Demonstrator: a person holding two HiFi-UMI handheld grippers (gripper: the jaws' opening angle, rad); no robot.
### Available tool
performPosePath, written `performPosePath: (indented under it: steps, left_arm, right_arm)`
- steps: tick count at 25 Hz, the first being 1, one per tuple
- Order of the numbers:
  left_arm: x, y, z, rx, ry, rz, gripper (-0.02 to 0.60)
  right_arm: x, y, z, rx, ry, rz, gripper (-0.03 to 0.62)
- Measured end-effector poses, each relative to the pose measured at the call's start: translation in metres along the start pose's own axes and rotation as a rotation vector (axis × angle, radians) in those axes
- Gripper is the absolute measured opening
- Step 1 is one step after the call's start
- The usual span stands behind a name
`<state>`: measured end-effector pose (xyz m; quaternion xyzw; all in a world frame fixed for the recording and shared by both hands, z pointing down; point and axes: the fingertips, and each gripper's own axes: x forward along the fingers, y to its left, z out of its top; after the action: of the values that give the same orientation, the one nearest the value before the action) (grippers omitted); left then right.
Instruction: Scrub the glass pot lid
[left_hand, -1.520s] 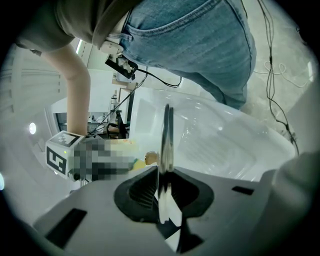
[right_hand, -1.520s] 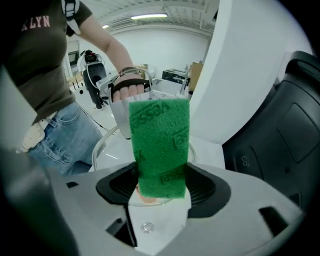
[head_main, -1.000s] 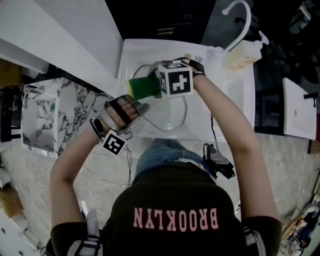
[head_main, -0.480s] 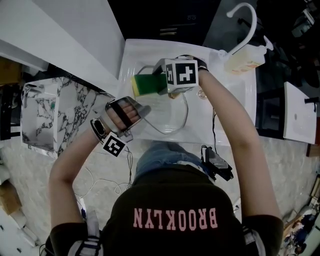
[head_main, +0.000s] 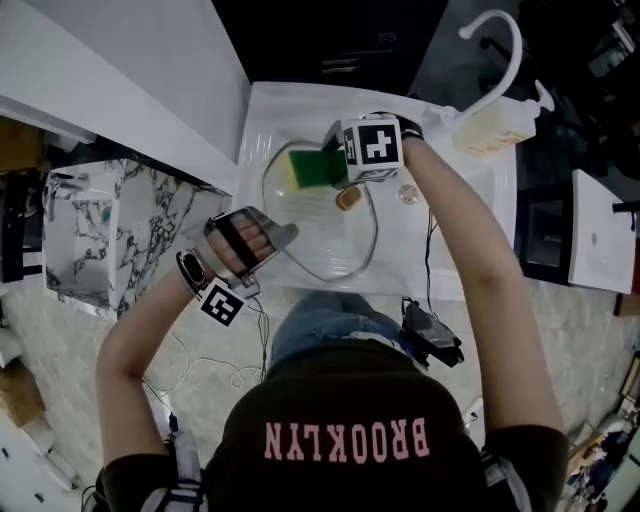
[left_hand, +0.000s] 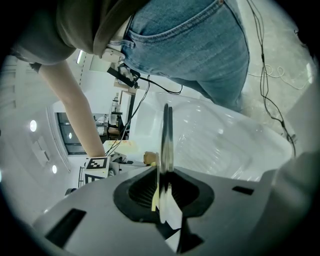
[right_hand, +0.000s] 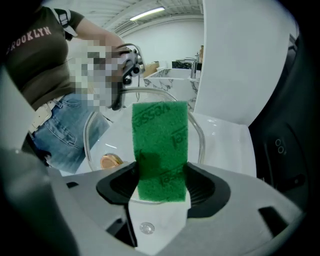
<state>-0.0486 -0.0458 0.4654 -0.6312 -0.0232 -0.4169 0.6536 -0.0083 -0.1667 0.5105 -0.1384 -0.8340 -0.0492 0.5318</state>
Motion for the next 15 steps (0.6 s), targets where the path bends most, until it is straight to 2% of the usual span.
performPosePath:
  steps: [5, 10, 15]
  left_arm:
    - [-0.002, -0.003, -0.001, -0.005, -0.006, -0.004, 0.054]
    - [-0.002, -0.007, -0.002, -0.014, -0.006, -0.004, 0.058]
    - [-0.002, -0.007, -0.003, -0.012, -0.011, 0.000, 0.058]
  right_arm:
    - [0.014, -0.003, -0.030, 0.113, -0.017, 0.051, 0.278]
    - [0.023, 0.002, -0.046, 0.271, -0.122, 0.113, 0.278]
    - [0.027, 0.012, -0.064, 0.441, -0.206, 0.127, 0.278]
